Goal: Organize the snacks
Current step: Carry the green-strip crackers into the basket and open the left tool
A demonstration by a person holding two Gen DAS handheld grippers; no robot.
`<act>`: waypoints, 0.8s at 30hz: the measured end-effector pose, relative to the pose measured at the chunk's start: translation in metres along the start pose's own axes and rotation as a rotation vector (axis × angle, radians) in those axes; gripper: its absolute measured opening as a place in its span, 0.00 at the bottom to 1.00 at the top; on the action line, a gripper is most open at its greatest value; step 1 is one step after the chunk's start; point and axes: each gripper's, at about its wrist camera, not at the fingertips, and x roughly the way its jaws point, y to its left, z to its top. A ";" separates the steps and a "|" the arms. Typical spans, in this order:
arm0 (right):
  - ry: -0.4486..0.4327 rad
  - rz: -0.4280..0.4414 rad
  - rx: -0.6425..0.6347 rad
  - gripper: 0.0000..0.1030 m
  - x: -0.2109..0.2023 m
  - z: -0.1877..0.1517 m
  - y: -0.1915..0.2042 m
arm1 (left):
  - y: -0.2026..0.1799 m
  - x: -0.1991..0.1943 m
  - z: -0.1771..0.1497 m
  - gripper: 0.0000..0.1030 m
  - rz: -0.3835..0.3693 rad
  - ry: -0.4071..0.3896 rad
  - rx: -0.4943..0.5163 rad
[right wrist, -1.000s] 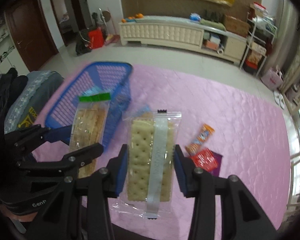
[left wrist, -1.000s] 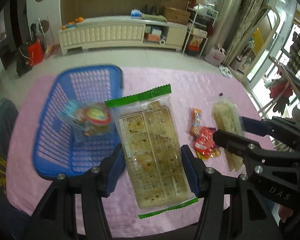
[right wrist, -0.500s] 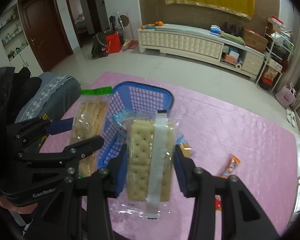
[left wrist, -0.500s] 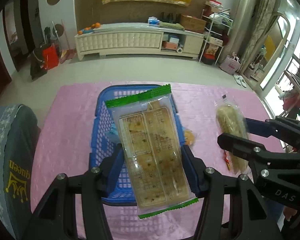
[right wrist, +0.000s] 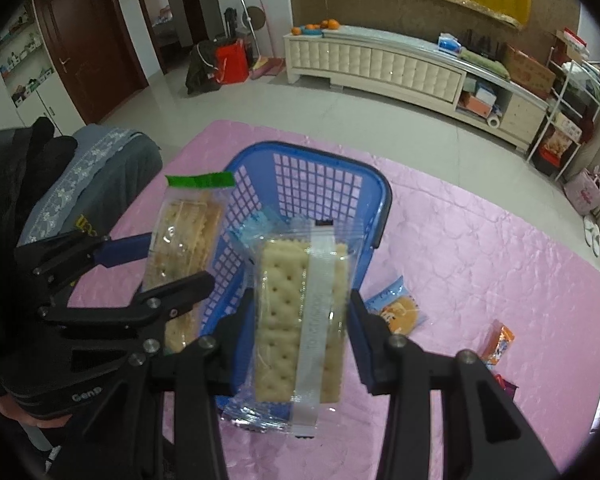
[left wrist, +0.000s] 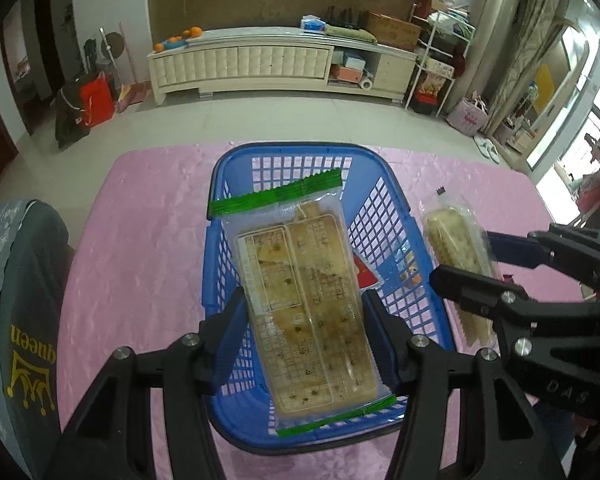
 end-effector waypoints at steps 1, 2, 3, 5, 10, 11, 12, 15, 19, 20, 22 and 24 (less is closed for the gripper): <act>0.004 -0.002 0.005 0.46 0.002 0.000 -0.002 | -0.001 0.003 0.000 0.53 -0.004 0.000 0.021; 0.008 -0.004 0.009 0.46 0.005 0.001 -0.002 | -0.002 0.005 0.001 0.53 -0.008 -0.001 0.037; 0.011 -0.006 0.014 0.46 0.006 0.000 -0.004 | -0.003 0.007 0.001 0.53 -0.017 -0.002 0.071; 0.014 -0.010 0.028 0.46 0.009 0.000 -0.007 | -0.005 0.012 0.002 0.53 -0.026 -0.001 0.131; 0.035 0.000 0.089 0.46 0.012 -0.007 -0.015 | -0.005 0.022 0.009 0.53 -0.067 -0.001 0.296; 0.039 0.002 0.097 0.46 0.013 -0.010 -0.015 | -0.004 0.023 0.009 0.53 -0.079 0.003 0.311; 0.043 0.006 0.105 0.46 0.013 -0.012 -0.015 | -0.002 0.024 0.010 0.53 -0.090 0.010 0.321; 0.046 0.007 0.117 0.46 0.013 -0.016 -0.011 | -0.001 0.027 0.010 0.53 -0.144 0.028 0.360; 0.036 0.012 0.113 0.47 0.009 -0.018 -0.008 | -0.011 0.022 0.001 0.53 -0.201 0.016 0.485; 0.036 0.013 0.111 0.46 0.008 -0.019 -0.006 | -0.014 0.021 -0.001 0.53 -0.205 0.017 0.512; 0.036 0.012 0.101 0.46 0.011 -0.019 -0.003 | -0.021 0.022 -0.006 0.53 -0.200 0.024 0.546; 0.041 0.004 0.093 0.46 0.014 -0.019 -0.001 | -0.024 0.025 -0.007 0.53 -0.195 0.035 0.551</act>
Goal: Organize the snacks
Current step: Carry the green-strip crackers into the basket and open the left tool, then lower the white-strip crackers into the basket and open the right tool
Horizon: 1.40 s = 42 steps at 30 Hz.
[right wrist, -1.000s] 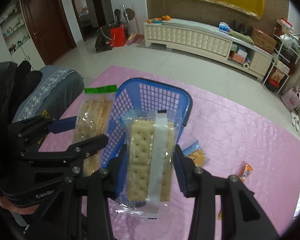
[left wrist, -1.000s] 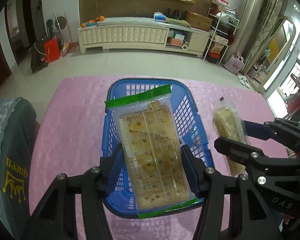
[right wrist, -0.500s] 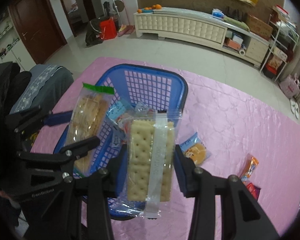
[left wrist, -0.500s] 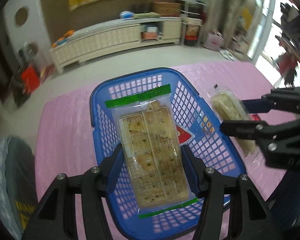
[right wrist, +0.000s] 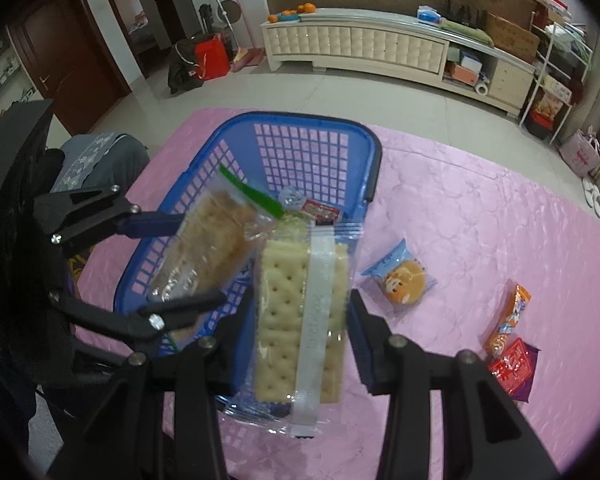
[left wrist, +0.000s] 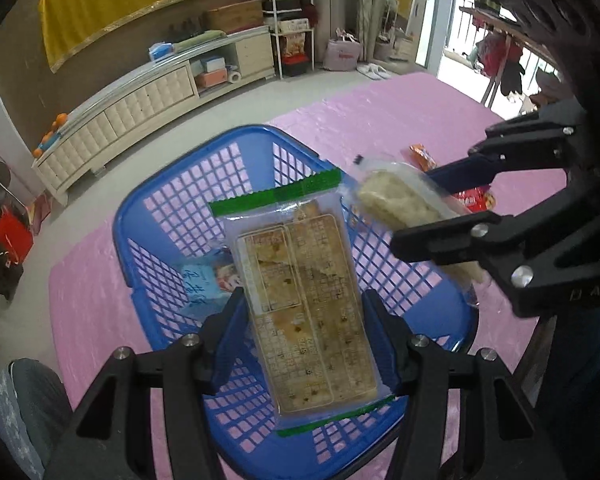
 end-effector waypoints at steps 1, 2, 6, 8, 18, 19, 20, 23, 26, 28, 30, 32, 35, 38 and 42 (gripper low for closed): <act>0.002 -0.003 -0.003 0.46 0.002 -0.001 0.001 | -0.002 0.002 -0.001 0.53 -0.005 0.009 -0.002; 0.006 -0.004 -0.004 0.46 0.003 -0.002 0.002 | -0.002 0.002 -0.001 0.53 -0.006 0.016 -0.003; 0.007 -0.003 -0.004 0.46 0.002 -0.006 0.001 | 0.006 0.000 0.001 0.56 0.002 0.029 -0.052; 0.001 0.002 0.006 0.46 -0.001 -0.007 -0.001 | 0.011 -0.007 -0.002 0.60 -0.028 0.033 -0.101; -0.044 0.021 0.010 0.46 -0.024 -0.009 0.001 | 0.010 -0.036 -0.009 0.69 0.034 0.001 -0.150; -0.049 0.023 0.007 0.46 -0.027 -0.009 0.002 | 0.011 -0.040 -0.010 0.69 0.043 -0.005 -0.161; -0.053 0.025 0.002 0.47 -0.028 -0.009 0.004 | 0.012 -0.043 -0.011 0.71 0.048 -0.009 -0.168; -0.058 0.027 -0.017 0.47 -0.032 -0.007 0.009 | 0.014 -0.055 -0.014 0.73 0.061 -0.031 -0.194; -0.057 0.025 -0.040 0.47 -0.032 -0.003 0.017 | 0.018 -0.064 -0.017 0.76 0.064 -0.053 -0.218; -0.058 0.030 -0.051 0.47 -0.032 0.000 0.022 | 0.021 -0.069 -0.020 0.76 0.070 -0.061 -0.237; -0.056 0.040 -0.060 0.47 -0.031 0.005 0.027 | 0.025 -0.073 -0.023 0.76 0.080 -0.065 -0.247; -0.051 0.050 -0.072 0.47 -0.028 0.009 0.034 | 0.031 -0.077 -0.029 0.76 0.089 -0.067 -0.264; -0.039 0.060 -0.092 0.47 -0.019 0.015 0.046 | 0.042 -0.078 -0.036 0.76 0.096 -0.070 -0.299; -0.020 0.065 -0.106 0.47 -0.005 0.020 0.056 | 0.052 -0.076 -0.044 0.76 0.103 -0.061 -0.332; 0.017 0.072 -0.108 0.47 0.016 0.025 0.067 | 0.065 -0.073 -0.055 0.76 0.104 -0.052 -0.364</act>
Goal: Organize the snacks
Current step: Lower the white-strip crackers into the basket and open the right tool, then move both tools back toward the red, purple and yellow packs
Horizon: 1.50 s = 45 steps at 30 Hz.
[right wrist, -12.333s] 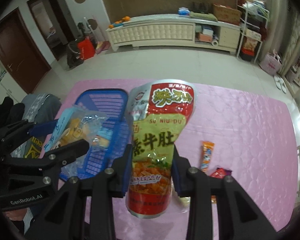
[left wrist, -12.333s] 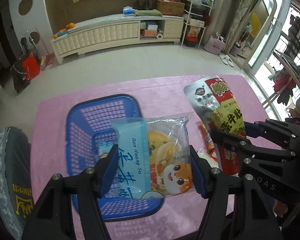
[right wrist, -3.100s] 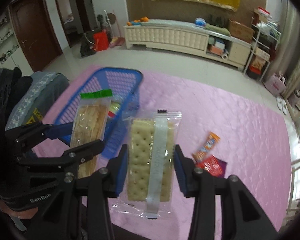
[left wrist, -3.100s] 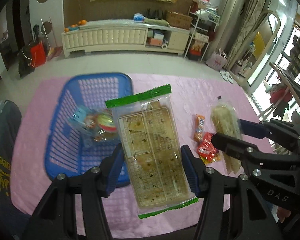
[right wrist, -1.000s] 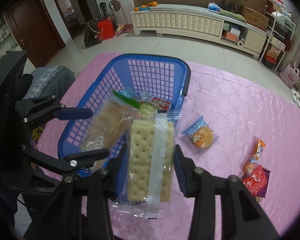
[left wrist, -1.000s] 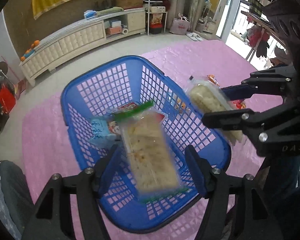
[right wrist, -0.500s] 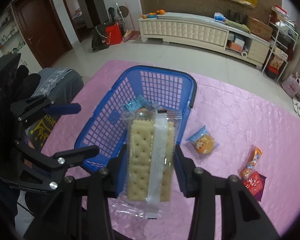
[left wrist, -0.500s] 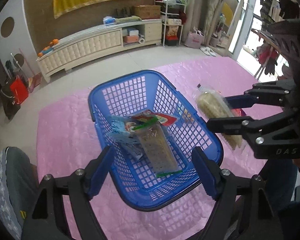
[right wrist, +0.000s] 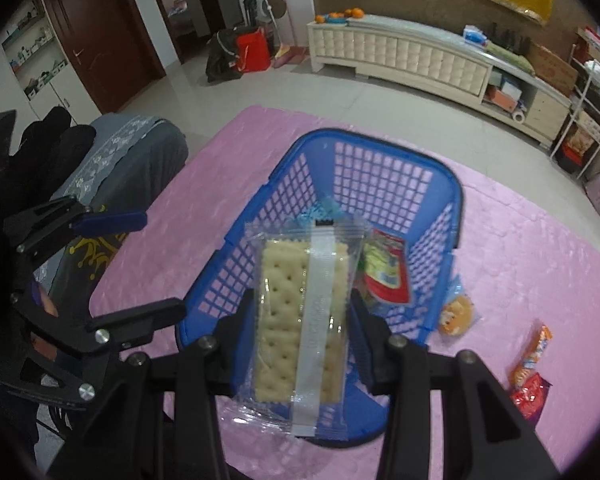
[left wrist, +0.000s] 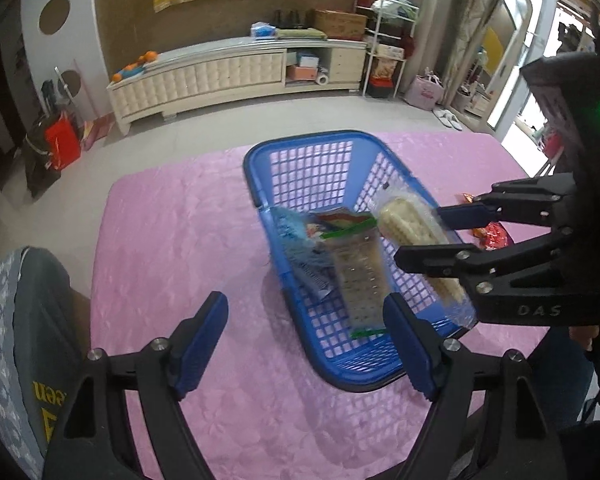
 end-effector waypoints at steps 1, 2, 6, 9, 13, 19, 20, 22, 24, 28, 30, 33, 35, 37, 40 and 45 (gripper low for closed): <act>0.011 -0.002 -0.004 0.47 0.006 0.001 0.003 | 0.004 0.001 -0.001 0.76 -0.003 0.000 -0.010; 0.021 -0.005 -0.009 0.47 0.012 0.002 0.005 | 0.007 0.002 -0.002 0.76 -0.004 0.000 -0.018; 0.043 -0.026 -0.020 0.47 0.027 0.007 0.009 | 0.015 0.006 -0.004 0.76 -0.009 0.002 -0.027; 0.027 -0.056 -0.035 0.50 0.032 0.011 0.009 | 0.016 0.011 -0.003 0.76 -0.006 0.010 -0.032; 0.029 -0.042 -0.006 0.83 0.032 0.012 0.002 | 0.019 0.015 -0.005 0.76 0.000 0.004 -0.059; 0.015 -0.059 0.025 0.83 0.017 0.005 -0.007 | 0.014 0.005 -0.006 0.76 -0.007 -0.009 -0.063; 0.013 -0.059 0.028 0.83 0.014 0.003 -0.009 | 0.012 0.002 -0.005 0.76 -0.008 -0.015 -0.058; 0.009 -0.063 0.031 0.83 0.005 -0.002 -0.014 | 0.005 -0.004 -0.002 0.76 -0.008 -0.028 -0.050; -0.002 -0.068 0.032 0.83 -0.004 -0.007 -0.017 | -0.004 -0.009 0.000 0.76 -0.008 -0.041 -0.042; -0.039 -0.075 0.047 0.83 -0.027 -0.017 -0.023 | -0.020 -0.018 0.003 0.76 -0.004 -0.050 -0.020; -0.055 -0.076 0.057 0.83 -0.038 -0.023 -0.028 | -0.028 -0.023 0.004 0.76 -0.003 -0.057 -0.008; -0.068 -0.082 0.072 0.83 -0.053 -0.031 -0.035 | -0.042 -0.031 0.006 0.76 -0.005 -0.068 0.009; -0.078 -0.085 0.083 0.83 -0.062 -0.037 -0.040 | -0.052 -0.036 0.007 0.76 -0.006 -0.074 0.021; -0.091 -0.085 0.098 0.83 -0.072 -0.045 -0.046 | -0.064 -0.041 0.009 0.76 -0.009 -0.079 0.041; -0.098 -0.095 0.126 0.83 -0.085 -0.056 -0.056 | -0.084 -0.047 0.014 0.76 -0.008 -0.091 0.073; -0.113 -0.117 0.164 0.83 -0.108 -0.073 -0.078 | -0.118 -0.055 0.022 0.78 -0.043 -0.119 0.116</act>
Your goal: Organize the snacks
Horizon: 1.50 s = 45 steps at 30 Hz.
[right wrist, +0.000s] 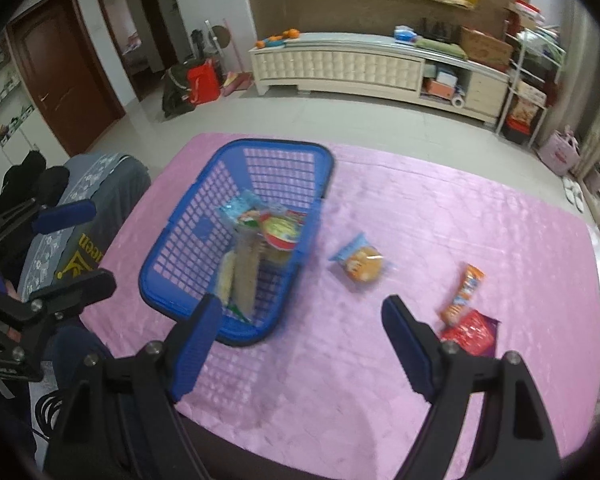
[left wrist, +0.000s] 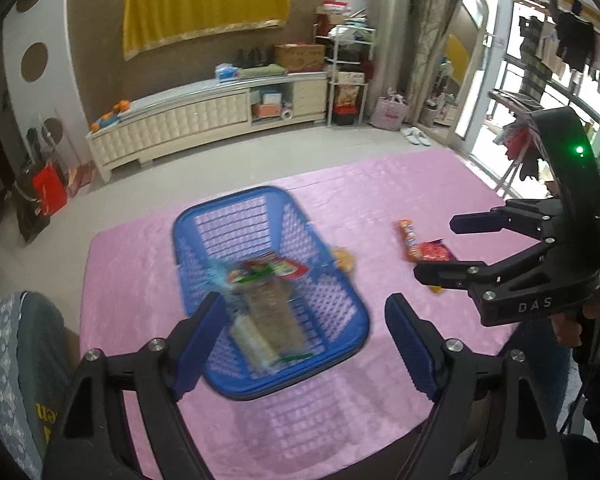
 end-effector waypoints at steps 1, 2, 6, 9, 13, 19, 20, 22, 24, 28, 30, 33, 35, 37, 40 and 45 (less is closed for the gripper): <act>-0.005 -0.004 0.008 0.83 -0.004 -0.002 -0.006 | -0.007 0.001 0.003 0.78 -0.005 0.000 0.014; -0.011 -0.008 0.017 0.83 -0.009 -0.004 -0.013 | -0.014 0.001 0.005 0.78 -0.005 0.000 0.027; -0.027 -0.017 0.049 0.83 -0.023 -0.014 -0.037 | -0.039 0.009 0.013 0.78 -0.010 0.009 0.064; -0.025 -0.055 0.074 0.83 -0.030 -0.022 -0.058 | -0.060 0.017 0.016 0.78 -0.024 0.012 0.091; -0.026 -0.053 0.114 0.83 -0.033 -0.032 -0.087 | -0.081 0.033 0.023 0.78 -0.042 0.028 0.110; -0.005 -0.068 0.156 0.83 -0.026 -0.054 -0.128 | -0.106 0.071 0.031 0.78 -0.082 0.074 0.116; 0.001 -0.074 0.166 0.83 -0.024 -0.058 -0.134 | -0.112 0.078 0.032 0.78 -0.088 0.085 0.120; 0.020 -0.077 0.199 0.83 -0.018 -0.066 -0.150 | -0.123 0.094 0.034 0.78 -0.102 0.107 0.130; 0.026 -0.069 0.231 0.83 -0.014 -0.074 -0.164 | -0.133 0.110 0.035 0.78 -0.116 0.128 0.136; 0.042 -0.101 0.264 0.83 -0.001 -0.088 -0.190 | -0.152 0.142 0.037 0.78 -0.135 0.170 0.144; 0.066 -0.116 0.296 0.83 0.007 -0.093 -0.203 | -0.160 0.158 0.036 0.78 -0.130 0.174 0.141; 0.075 -0.114 0.358 0.83 0.018 -0.102 -0.226 | -0.170 0.180 0.037 0.78 -0.147 0.206 0.144; 0.080 -0.114 0.374 0.83 0.024 -0.106 -0.233 | -0.176 0.198 0.037 0.78 -0.164 0.234 0.135; 0.090 -0.118 0.382 0.83 0.033 -0.111 -0.242 | -0.180 0.213 0.036 0.78 -0.171 0.264 0.138; 0.096 -0.153 0.383 0.83 0.042 -0.117 -0.252 | -0.189 0.232 0.036 0.78 -0.172 0.287 0.167; 0.082 -0.268 0.349 0.83 0.054 -0.126 -0.261 | -0.194 0.265 0.035 0.78 -0.170 0.340 0.185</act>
